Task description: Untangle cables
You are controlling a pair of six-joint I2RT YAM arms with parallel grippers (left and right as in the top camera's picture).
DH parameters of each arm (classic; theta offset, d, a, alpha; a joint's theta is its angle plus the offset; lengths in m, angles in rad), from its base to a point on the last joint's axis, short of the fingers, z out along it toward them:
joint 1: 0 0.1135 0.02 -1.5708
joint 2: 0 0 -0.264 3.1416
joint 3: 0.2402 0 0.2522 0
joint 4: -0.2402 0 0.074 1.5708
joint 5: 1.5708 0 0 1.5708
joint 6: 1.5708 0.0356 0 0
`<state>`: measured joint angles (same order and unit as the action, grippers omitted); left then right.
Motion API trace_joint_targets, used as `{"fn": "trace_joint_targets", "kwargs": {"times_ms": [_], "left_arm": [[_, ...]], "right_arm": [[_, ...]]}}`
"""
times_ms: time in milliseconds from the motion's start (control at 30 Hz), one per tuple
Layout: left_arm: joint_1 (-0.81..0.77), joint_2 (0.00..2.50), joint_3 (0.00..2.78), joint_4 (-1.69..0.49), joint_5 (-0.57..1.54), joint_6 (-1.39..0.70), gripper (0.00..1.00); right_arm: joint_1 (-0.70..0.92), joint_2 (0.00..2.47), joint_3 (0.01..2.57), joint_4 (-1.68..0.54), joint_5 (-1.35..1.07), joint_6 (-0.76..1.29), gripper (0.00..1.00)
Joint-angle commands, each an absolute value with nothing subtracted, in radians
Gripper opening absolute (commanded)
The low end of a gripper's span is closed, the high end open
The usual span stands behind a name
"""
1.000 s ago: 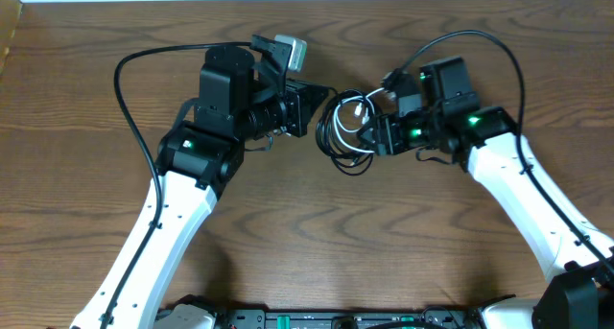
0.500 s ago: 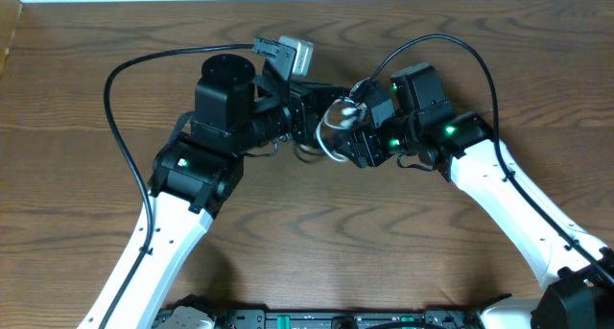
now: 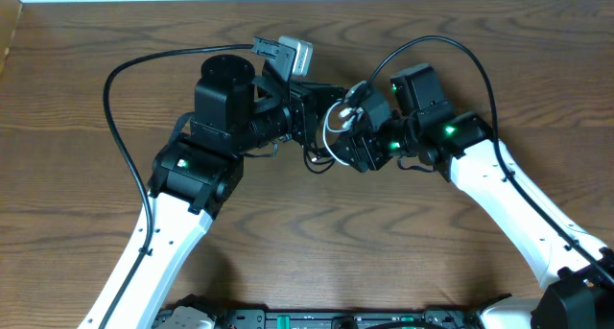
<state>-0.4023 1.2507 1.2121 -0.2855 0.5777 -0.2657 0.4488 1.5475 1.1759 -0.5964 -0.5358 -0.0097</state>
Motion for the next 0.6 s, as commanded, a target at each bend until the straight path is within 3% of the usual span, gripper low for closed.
{"fn": "trace_joint_targets", "kwargs": {"times_ms": [0,300,567], "left_arm": [[-0.405,1.228,1.222,-0.281,0.563,-0.263,0.08],[-0.405,1.229,1.221,-0.342,0.48,-0.211,0.08],[-0.405,1.25,1.221,-0.38,0.402,-0.169,0.09]], "right_arm": [[0.451,1.545,1.17,-0.597,-0.374,0.099,0.61],[0.45,1.545,1.17,-0.595,-0.22,0.198,0.61],[0.451,1.545,1.17,-0.615,-0.418,0.023,0.63]]}}
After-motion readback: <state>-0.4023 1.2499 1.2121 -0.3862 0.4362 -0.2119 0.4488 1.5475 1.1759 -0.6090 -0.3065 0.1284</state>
